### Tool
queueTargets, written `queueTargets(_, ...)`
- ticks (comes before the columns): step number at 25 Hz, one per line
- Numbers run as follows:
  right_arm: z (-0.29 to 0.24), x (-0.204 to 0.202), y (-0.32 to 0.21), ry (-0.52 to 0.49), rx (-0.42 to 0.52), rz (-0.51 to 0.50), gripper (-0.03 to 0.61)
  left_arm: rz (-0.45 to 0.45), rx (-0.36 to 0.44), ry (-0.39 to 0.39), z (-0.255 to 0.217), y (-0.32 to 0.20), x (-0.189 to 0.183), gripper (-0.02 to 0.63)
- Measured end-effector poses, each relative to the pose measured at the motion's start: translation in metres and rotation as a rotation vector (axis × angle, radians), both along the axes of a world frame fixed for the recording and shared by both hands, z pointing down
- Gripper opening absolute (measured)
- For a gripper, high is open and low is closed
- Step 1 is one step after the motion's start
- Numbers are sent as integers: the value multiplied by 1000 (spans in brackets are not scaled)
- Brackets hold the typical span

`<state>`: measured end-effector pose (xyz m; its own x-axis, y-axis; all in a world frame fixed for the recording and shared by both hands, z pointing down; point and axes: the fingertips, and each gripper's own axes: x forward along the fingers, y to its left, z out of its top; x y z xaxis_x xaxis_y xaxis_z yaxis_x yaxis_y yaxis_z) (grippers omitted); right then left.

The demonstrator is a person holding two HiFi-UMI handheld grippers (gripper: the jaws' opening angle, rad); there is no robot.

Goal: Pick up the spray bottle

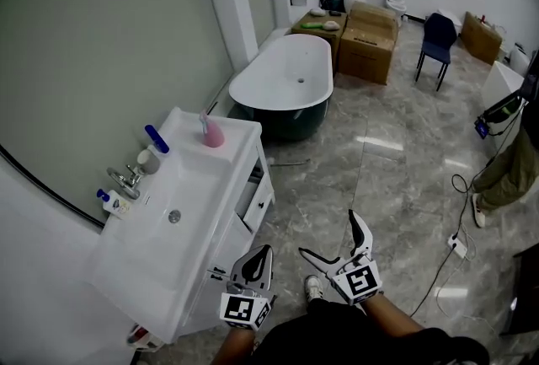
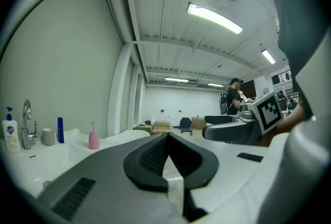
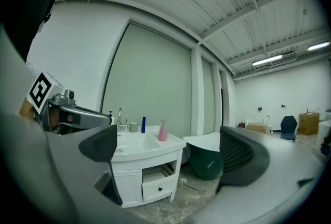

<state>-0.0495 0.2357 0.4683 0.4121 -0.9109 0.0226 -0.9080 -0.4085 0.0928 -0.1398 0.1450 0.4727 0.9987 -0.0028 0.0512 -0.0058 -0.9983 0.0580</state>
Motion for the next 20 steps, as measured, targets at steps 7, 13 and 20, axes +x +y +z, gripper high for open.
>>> queueTargets(7, 7, 54, -23, -9, -25, -55, 591, -32, -2, -8, -1, -19, 53, -8)
queueTargets(13, 12, 88, -42, 3, -36, -121, 591, -72, -8, -17, -2, -32, 84, -8)
queueTargets(20, 25, 107, -72, -30, -70, -193, 590, -106, -20, -15, 4, -51, 114, -8)
